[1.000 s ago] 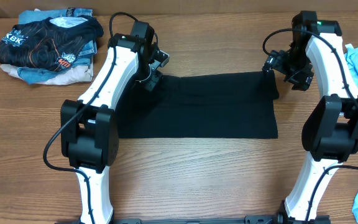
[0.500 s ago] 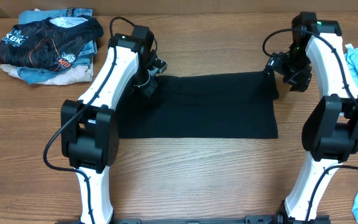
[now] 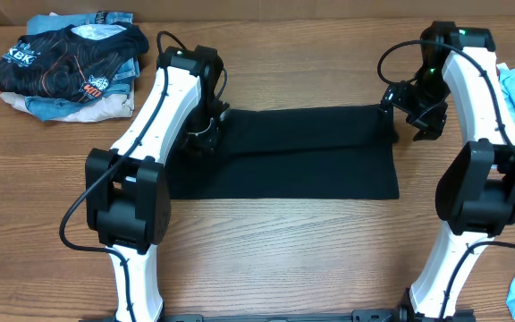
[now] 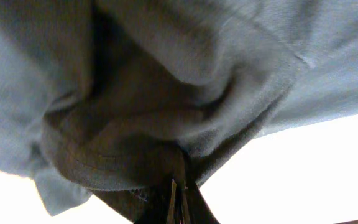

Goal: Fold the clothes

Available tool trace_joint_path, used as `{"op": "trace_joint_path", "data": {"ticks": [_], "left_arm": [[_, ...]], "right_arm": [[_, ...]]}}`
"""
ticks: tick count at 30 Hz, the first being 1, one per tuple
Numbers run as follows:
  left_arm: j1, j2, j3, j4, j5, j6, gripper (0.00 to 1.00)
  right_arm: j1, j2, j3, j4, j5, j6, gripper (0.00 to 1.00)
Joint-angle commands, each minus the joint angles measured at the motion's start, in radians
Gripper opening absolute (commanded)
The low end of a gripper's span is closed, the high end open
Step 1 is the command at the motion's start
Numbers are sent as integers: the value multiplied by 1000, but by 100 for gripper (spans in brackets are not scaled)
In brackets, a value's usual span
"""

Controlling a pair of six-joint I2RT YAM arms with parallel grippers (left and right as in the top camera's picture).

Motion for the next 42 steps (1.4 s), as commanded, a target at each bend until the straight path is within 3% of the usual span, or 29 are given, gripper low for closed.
{"op": "trace_joint_path", "data": {"ticks": [1, 10, 12, 16, 17, 19, 20, 22, 26, 31, 36, 42], "left_arm": [[-3, -39, 18, -43, -184, -128, 4], [-2, -39, 18, -90, -211, -165, 8], [-2, -39, 18, -106, -193, -164, 21], [-2, -38, 18, -124, -163, -164, 34], [-2, -38, 18, -134, -163, -165, 41], [-2, -38, 18, -152, -164, -165, 66], [-2, -38, 18, -151, -165, -165, 71], [-2, -38, 18, -118, -164, -166, 72], [-2, -38, 18, -17, -138, -227, 62], [-2, -38, 18, 23, -45, -239, 77], [-2, -38, 18, 63, -42, -334, 87], [-2, -38, 15, 92, -28, -351, 89]], "right_arm": [[-2, -49, 16, -4, -9, -13, 88], [-2, -49, 15, -6, -10, -14, 89], [0, -49, 15, -8, -10, -14, 89], [10, -48, 8, -8, -10, -14, 90], [13, -48, 5, -5, -11, -14, 90], [19, -48, 3, -2, -20, -14, 90], [24, -48, 2, 2, -27, -14, 90], [34, -48, -3, 18, -51, -18, 88], [69, -48, -5, 51, -72, -21, 80], [108, -48, -40, 67, -43, 9, 82], [111, -48, -144, 137, -44, 157, 75], [114, -48, -257, 207, -55, 277, 76]]}}
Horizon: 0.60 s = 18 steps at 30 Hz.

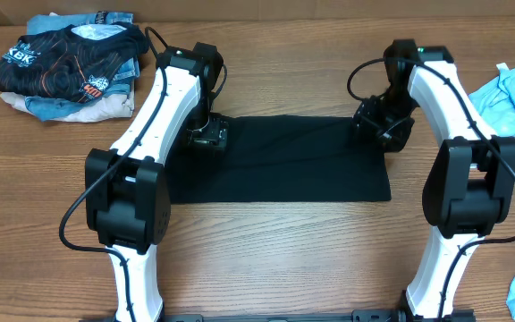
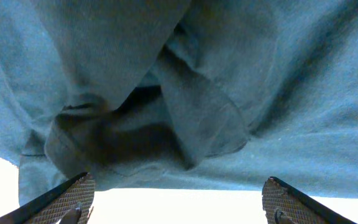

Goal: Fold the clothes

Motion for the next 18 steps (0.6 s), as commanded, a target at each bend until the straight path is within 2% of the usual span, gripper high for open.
{"op": "trace_joint_path", "data": {"ticks": [1, 8, 13, 18], "left_arm": [[-2, -37, 14, 7, 24, -38, 89], [-2, -37, 13, 11, 24, -35, 89], [-2, -37, 13, 10, 24, -35, 89], [-2, -37, 13, 11, 24, -35, 90]], "right_arm": [[-3, -36, -46, 34, -6, 82, 75], [-1, -36, -87, 101, -9, 82, 74], [-1, -35, -101, 152, -6, 82, 60], [-1, -32, -118, 192, -5, 82, 55]]}}
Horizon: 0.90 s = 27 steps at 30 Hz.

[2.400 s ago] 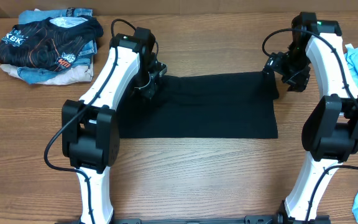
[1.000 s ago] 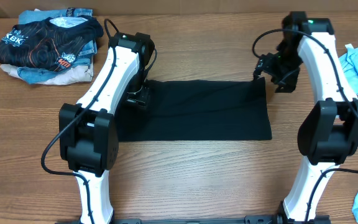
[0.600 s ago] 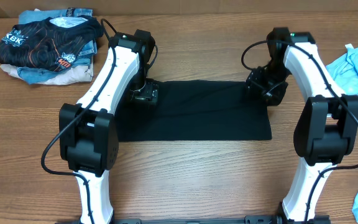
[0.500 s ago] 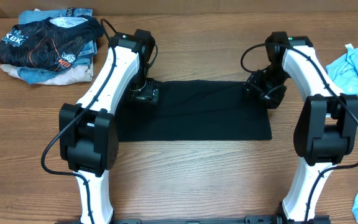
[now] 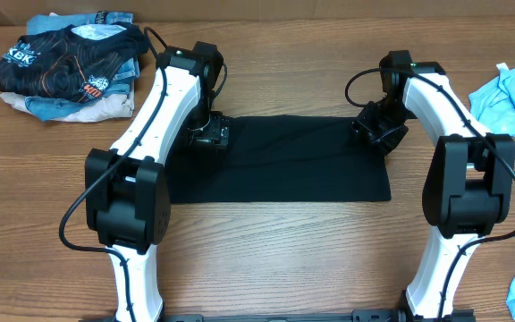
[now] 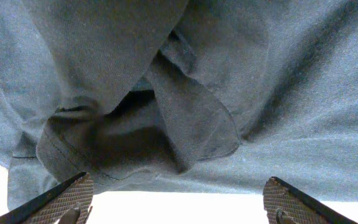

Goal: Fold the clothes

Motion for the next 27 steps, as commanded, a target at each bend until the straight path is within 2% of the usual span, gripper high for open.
{"op": "trace_joint_path", "data": {"ticks": [1, 5, 9, 16, 27], "left_arm": [[-2, -37, 13, 1, 9, -16, 90], [-2, -37, 13, 0, 8, -12, 90], [-2, -37, 13, 0, 8, -6, 90], [-2, -37, 13, 1, 5, -5, 88], [-2, -37, 13, 1, 4, -5, 89]], "right_arm": [[-1, -32, -14, 21, -2, 5, 51], [-2, -32, -15, 37, 0, 5, 38], [-13, -32, -14, 43, 8, 5, 30], [-35, -35, 12, -21, 60, 0, 6], [-38, -90, 52, -167, 92, -6, 4]]}}
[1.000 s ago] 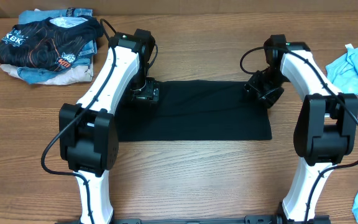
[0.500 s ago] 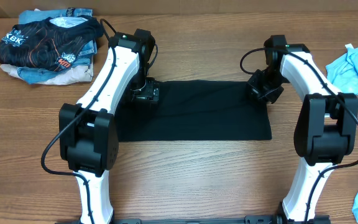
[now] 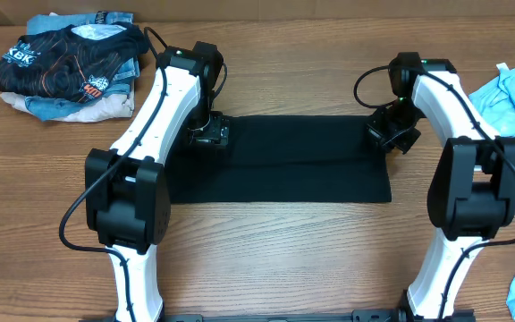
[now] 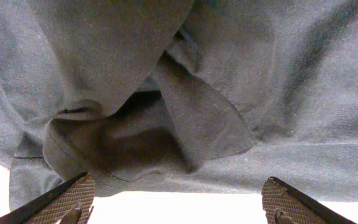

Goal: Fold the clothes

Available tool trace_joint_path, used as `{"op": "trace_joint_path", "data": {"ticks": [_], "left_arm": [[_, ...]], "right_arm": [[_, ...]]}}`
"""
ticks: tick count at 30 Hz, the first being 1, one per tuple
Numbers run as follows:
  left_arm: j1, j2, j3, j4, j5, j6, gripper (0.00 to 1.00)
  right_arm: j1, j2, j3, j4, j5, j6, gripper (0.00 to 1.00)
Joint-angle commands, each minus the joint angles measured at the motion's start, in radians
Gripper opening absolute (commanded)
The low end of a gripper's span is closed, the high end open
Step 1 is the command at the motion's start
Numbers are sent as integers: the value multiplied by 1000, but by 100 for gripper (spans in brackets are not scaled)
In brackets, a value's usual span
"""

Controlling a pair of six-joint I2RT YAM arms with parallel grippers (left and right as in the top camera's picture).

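Observation:
A black garment (image 3: 284,161) lies flat on the wooden table as a wide folded rectangle. My left gripper (image 3: 209,136) sits low over its far left corner. In the left wrist view the left gripper (image 4: 176,190) is open, its ridged fingertips (image 4: 73,193) wide apart, with a rumpled fold of the dark cloth (image 4: 185,118) just ahead and nothing between them. My right gripper (image 3: 390,136) is at the garment's far right corner. From overhead its jaws are too dark and small to read.
A pile of folded clothes (image 3: 68,63) lies at the far left corner of the table (image 3: 266,259). Light blue garments lie at the right edge and the near right corner.
My right gripper has shifted a little to the right, toward the garment's right edge. My left gripper stays open at the far left corner, and the cloth has not moved.
First my left gripper was shut on the garment's far left corner, and my right gripper was at the far right corner, by a wider spread of cloth. Then the left gripper was open, the cloth lay flat, and the right gripper was over its corner. It has since edged right.

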Motion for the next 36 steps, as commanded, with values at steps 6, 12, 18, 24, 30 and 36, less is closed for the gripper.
{"op": "trace_joint_path", "data": {"ticks": [6, 12, 18, 24, 30, 36], "left_arm": [[-2, -37, 13, 2, 4, -5, 89], [-2, -37, 13, 4, 4, -5, 90], [-2, -37, 13, 3, 4, -5, 92], [-2, -37, 13, 3, 4, -5, 94], [-2, -37, 14, 12, 11, -5, 100], [-8, -37, 14, 61, 177, 59, 86]], "right_arm": [[-5, -101, 32, -94, 80, -6, 4], [5, -100, 14, -119, 84, -40, 6], [15, -100, -27, -126, 105, -41, 15], [15, -100, -32, -190, 156, -59, 31], [11, -100, -32, -215, 197, -58, 66], [13, -100, -32, -78, 42, -165, 61]]}}
